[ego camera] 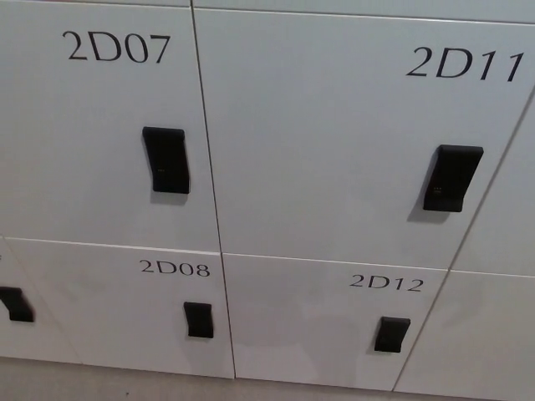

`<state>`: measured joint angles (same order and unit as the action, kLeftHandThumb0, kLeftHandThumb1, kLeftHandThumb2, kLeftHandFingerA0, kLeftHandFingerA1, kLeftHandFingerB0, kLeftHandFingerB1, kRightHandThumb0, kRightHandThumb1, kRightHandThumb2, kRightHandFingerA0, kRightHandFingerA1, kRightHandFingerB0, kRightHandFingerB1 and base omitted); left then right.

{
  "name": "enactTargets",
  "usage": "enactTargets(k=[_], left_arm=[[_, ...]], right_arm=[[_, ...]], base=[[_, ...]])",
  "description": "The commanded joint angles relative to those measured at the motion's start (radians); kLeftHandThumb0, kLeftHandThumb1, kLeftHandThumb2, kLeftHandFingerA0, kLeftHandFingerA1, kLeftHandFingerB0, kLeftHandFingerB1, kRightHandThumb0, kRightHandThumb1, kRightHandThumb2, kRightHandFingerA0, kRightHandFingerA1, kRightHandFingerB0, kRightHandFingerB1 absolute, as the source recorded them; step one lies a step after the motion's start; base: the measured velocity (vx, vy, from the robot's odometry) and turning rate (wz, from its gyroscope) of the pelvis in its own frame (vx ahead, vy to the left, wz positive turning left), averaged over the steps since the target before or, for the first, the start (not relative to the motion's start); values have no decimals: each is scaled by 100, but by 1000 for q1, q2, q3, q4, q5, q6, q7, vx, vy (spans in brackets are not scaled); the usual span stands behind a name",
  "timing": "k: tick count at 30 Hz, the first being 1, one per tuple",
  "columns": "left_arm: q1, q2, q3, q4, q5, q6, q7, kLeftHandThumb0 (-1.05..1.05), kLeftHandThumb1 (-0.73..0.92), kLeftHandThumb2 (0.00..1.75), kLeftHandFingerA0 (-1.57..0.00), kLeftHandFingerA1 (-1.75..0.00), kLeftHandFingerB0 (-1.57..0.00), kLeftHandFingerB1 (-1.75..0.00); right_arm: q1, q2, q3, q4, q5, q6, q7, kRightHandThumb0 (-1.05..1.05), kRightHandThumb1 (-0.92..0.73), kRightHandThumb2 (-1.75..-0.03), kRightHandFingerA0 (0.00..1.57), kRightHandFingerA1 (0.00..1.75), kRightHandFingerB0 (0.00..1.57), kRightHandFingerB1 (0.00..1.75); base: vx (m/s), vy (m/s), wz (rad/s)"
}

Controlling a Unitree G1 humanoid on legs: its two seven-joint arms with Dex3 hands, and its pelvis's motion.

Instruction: The robot uses its left hand to push the door of an open cabinet towards the right and closes it

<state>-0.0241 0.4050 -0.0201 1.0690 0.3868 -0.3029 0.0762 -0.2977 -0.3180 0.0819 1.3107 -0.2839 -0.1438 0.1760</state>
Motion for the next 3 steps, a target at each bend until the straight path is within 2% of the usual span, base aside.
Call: enactTargets(k=[1,3], left_arm=[[-60,4,60,117,-97,-62,-28,-59,87,67,-45,-38,-35,-32],[-61,5,60,121,-94,-66,-27,-59,87,67,-45,-38,-35,-32]], right_arm=[[12,-11,-17,7,26,19,38,-59,-92,-68,34,35,30,32],[10,-12,-15,7,23,19,39,-59,-92,-68,34,35,30,32]], base=[[0,0,0],[0,0,0]])
